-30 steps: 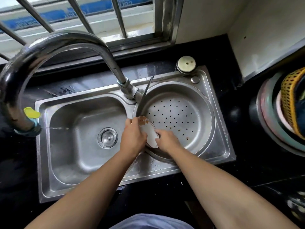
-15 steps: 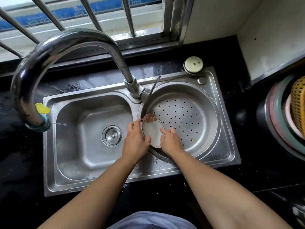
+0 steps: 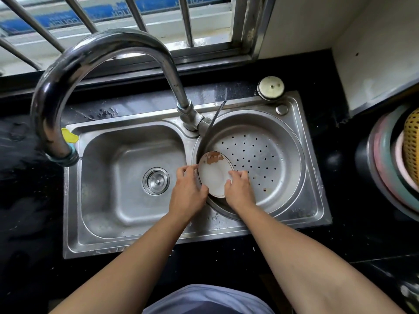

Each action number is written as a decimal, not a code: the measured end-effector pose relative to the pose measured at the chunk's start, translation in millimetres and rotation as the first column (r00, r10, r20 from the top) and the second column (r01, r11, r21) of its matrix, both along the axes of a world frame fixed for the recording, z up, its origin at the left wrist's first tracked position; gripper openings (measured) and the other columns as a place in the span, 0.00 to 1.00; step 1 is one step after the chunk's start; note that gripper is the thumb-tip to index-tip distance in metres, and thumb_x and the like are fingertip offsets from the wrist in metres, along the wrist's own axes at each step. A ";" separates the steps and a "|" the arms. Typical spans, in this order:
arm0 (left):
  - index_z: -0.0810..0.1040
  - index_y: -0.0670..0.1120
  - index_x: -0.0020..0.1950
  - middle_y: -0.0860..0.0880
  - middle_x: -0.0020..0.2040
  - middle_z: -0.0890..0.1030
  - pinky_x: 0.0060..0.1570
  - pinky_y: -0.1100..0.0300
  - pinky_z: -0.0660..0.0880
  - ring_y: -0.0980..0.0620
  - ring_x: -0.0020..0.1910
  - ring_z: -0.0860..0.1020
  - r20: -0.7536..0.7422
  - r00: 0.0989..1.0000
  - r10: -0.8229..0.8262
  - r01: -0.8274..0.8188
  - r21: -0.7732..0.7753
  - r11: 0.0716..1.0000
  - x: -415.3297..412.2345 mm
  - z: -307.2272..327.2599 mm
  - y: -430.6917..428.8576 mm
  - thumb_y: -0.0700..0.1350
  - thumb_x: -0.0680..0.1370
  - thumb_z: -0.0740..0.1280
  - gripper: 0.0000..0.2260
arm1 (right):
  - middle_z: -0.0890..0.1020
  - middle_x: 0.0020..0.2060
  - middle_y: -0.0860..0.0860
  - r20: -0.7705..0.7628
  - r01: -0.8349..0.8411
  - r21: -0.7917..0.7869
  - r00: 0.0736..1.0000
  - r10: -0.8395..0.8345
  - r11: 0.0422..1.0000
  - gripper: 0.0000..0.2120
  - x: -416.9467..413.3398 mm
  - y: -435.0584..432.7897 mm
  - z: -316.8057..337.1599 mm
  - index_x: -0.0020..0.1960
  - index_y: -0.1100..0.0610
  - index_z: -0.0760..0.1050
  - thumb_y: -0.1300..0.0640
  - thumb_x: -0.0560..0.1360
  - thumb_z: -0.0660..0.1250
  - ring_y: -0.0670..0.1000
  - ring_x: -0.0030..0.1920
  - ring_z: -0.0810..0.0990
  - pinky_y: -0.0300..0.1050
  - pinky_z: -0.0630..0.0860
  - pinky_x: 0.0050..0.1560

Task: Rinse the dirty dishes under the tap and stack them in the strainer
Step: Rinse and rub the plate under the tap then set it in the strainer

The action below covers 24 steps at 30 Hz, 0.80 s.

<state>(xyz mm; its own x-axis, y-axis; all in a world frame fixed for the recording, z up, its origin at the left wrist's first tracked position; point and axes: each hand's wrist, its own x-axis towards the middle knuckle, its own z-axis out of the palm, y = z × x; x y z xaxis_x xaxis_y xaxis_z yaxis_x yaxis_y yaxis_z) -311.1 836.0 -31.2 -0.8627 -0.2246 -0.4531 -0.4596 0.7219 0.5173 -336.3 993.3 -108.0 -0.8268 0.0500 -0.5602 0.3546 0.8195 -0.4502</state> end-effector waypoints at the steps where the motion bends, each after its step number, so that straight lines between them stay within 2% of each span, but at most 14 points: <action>1: 0.70 0.48 0.75 0.46 0.72 0.69 0.62 0.49 0.76 0.41 0.61 0.79 -0.004 1.000 0.005 -0.005 -0.001 1.000 1.1 0.6 -1.4 0.45 0.76 0.70 0.27 | 0.67 0.69 0.55 -0.001 0.020 -0.008 1.000 -0.020 1.000 0.19 -0.4 0.5 1.0 0.73 0.54 0.71 0.55 0.83 0.58 0.59 0.66 0.73 0.53 0.73 0.66; 5: 0.71 0.45 0.75 0.45 0.71 0.70 0.62 0.53 0.74 0.40 0.56 0.81 -0.021 0.999 0.028 -0.028 0.012 1.000 11.1 2.4 -11.3 0.43 0.76 0.70 0.27 | 0.66 0.69 0.56 -0.024 0.007 0.002 1.000 -0.007 1.000 0.19 -2.1 5.7 2.5 0.73 0.56 0.70 0.56 0.83 0.58 0.60 0.64 0.74 0.55 0.74 0.64; 9: 0.72 0.45 0.73 0.46 0.71 0.70 0.62 0.51 0.75 0.41 0.52 0.83 0.015 0.998 0.057 -0.057 0.006 0.998 28.2 1.9 -25.9 0.41 0.75 0.69 0.26 | 0.66 0.70 0.57 -0.033 0.029 0.007 0.999 -0.029 1.000 0.18 -5.2 9.7 1.6 0.73 0.57 0.70 0.57 0.83 0.58 0.60 0.65 0.73 0.54 0.73 0.65; 12: 0.72 0.45 0.73 0.46 0.71 0.71 0.56 0.57 0.70 0.42 0.50 0.82 0.021 0.994 0.112 -0.112 0.003 0.994 43.7 1.6 -38.4 0.39 0.75 0.69 0.26 | 0.67 0.70 0.58 -0.034 0.032 0.009 0.999 -0.032 0.999 0.17 -6.8 11.1 2.1 0.71 0.57 0.71 0.57 0.83 0.58 0.60 0.64 0.74 0.55 0.74 0.63; 15: 0.74 0.43 0.72 0.44 0.71 0.72 0.57 0.61 0.68 0.45 0.49 0.82 -0.006 0.987 0.162 -0.162 0.010 0.987 60.3 5.0 -52.3 0.36 0.74 0.69 0.25 | 0.68 0.69 0.59 -0.047 0.040 0.007 0.998 -0.039 0.999 0.17 -8.0 11.0 2.6 0.70 0.58 0.72 0.58 0.83 0.58 0.63 0.64 0.74 0.58 0.74 0.64; 17: 0.75 0.44 0.71 0.44 0.69 0.73 0.56 0.60 0.69 0.48 0.43 0.81 -0.011 0.981 0.196 -0.196 0.011 0.981 73.2 9.5 -62.0 0.36 0.74 0.69 0.24 | 0.67 0.69 0.60 -0.046 0.059 -0.003 0.997 -0.059 0.998 0.17 -8.4 10.4 3.0 0.70 0.59 0.72 0.59 0.83 0.58 0.65 0.63 0.75 0.58 0.73 0.65; 20: 0.75 0.46 0.70 0.46 0.66 0.73 0.52 0.55 0.73 0.48 0.40 0.81 -0.020 0.964 0.266 -0.266 0.007 0.964 93.0 17.0 -77.5 0.37 0.74 0.69 0.23 | 0.66 0.70 0.61 -0.035 0.059 0.002 0.998 -0.059 0.998 0.18 -8.2 10.5 0.6 0.72 0.61 0.70 0.59 0.83 0.58 0.65 0.63 0.75 0.56 0.73 0.65; 22: 0.75 0.45 0.69 0.47 0.66 0.73 0.50 0.58 0.71 0.52 0.37 0.81 -0.044 0.955 0.294 -0.294 0.004 0.956 106.5 20.9 -89.0 0.36 0.74 0.69 0.23 | 0.66 0.71 0.62 -0.025 0.063 0.012 0.998 -0.063 0.998 0.20 -8.1 10.1 -1.3 0.73 0.62 0.70 0.58 0.83 0.58 0.65 0.64 0.74 0.55 0.71 0.66; 24: 0.76 0.45 0.69 0.48 0.64 0.73 0.47 0.68 0.70 0.59 0.36 0.79 -0.069 0.942 0.327 -0.328 0.007 0.945 120.8 24.2 -101.5 0.34 0.74 0.69 0.23 | 0.65 0.72 0.63 -0.024 0.070 0.007 0.997 -0.070 0.998 0.20 -8.2 8.8 -0.3 0.74 0.63 0.69 0.58 0.83 0.58 0.65 0.65 0.74 0.53 0.70 0.66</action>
<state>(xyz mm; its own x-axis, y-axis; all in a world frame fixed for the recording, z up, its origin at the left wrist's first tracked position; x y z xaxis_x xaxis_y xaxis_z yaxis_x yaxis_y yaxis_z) -190.3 734.5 -7.1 -0.7702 -0.5018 -0.3936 -0.6344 0.5401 0.5530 -344.5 1002.1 -108.4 -0.8340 0.1125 -0.5402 0.4009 0.7962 -0.4531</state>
